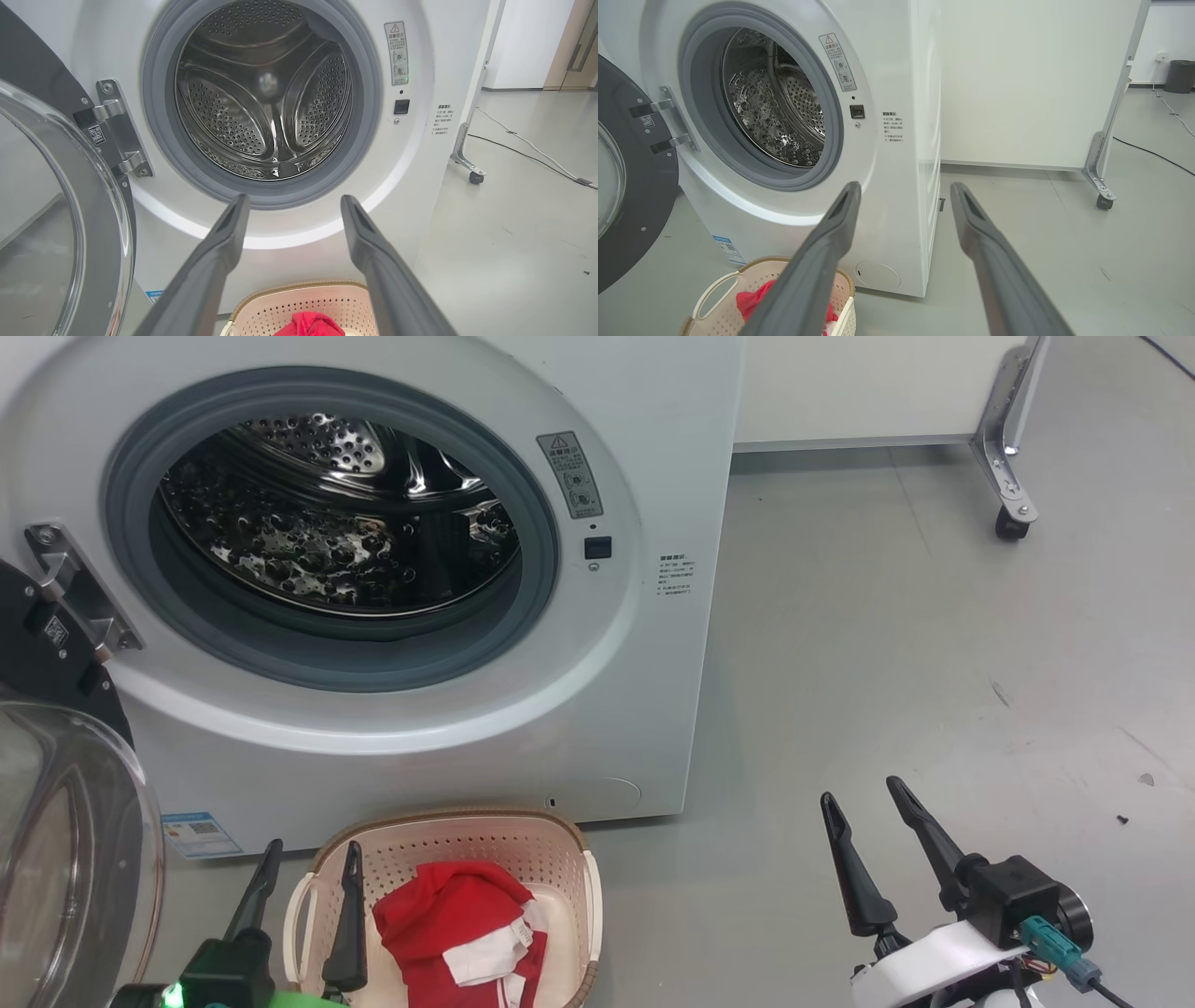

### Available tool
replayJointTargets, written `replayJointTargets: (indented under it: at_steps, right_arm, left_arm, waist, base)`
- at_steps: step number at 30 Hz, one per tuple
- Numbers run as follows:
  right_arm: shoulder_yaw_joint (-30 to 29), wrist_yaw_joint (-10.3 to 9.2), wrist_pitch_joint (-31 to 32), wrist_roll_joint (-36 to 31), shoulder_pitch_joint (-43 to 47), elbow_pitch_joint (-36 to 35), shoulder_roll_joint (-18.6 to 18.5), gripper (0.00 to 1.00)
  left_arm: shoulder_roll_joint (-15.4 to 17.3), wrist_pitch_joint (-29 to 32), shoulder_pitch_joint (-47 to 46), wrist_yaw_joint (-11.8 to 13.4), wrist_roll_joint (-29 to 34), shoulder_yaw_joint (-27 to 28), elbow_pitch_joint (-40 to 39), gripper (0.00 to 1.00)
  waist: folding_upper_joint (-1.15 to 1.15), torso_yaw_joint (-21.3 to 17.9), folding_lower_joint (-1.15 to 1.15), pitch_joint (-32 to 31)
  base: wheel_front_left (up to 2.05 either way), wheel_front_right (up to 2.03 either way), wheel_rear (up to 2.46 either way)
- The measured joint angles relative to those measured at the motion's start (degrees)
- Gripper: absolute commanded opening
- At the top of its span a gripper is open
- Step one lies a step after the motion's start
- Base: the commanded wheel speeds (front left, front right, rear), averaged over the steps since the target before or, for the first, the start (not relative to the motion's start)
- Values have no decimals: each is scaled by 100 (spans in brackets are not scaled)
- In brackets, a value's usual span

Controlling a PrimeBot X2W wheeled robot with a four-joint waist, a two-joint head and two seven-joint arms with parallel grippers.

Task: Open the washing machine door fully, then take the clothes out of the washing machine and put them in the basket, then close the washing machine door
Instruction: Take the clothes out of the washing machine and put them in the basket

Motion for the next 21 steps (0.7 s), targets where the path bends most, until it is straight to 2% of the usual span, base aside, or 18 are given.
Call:
replayJointTargets:
  at_steps: [21]
  right_arm:
    - [-5,0,-1,8,81,-93,18,100]
  left_arm:
    - [4,250,268,49,2,-26,-459,100]
  waist:
    - [0,-56,0,-17]
  base:
    - [0,0,0]
